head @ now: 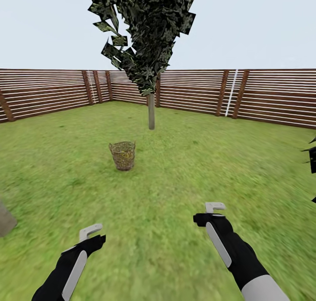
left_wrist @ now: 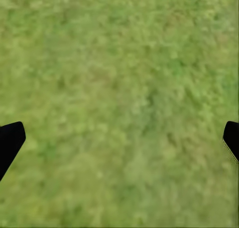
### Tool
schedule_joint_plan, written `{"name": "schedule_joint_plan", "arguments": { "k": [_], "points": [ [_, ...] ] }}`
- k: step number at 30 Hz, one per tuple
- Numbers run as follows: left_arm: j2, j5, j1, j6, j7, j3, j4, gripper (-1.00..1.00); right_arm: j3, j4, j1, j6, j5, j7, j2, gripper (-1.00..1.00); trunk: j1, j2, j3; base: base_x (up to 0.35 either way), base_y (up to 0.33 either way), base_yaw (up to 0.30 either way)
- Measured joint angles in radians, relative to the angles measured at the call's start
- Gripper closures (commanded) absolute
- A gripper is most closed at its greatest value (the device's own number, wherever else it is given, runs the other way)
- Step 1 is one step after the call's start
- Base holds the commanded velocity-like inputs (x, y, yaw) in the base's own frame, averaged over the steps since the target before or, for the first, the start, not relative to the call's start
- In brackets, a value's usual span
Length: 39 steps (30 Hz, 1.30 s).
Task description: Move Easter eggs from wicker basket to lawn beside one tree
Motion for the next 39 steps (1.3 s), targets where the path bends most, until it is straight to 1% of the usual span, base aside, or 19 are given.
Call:
{"name": "schedule_joint_plan", "arguments": {
  "k": [39],
  "points": [
    [-0.001, 0.0, 0.0, 0.0, 0.0, 0.0, -0.001, -1.0, 0.0, 0.0, 0.0, 0.0, 0.0, -0.002, 0.002, -1.0, 0.0, 0.0, 0.0, 0.329, 0.0, 0.0]
  ]
}}
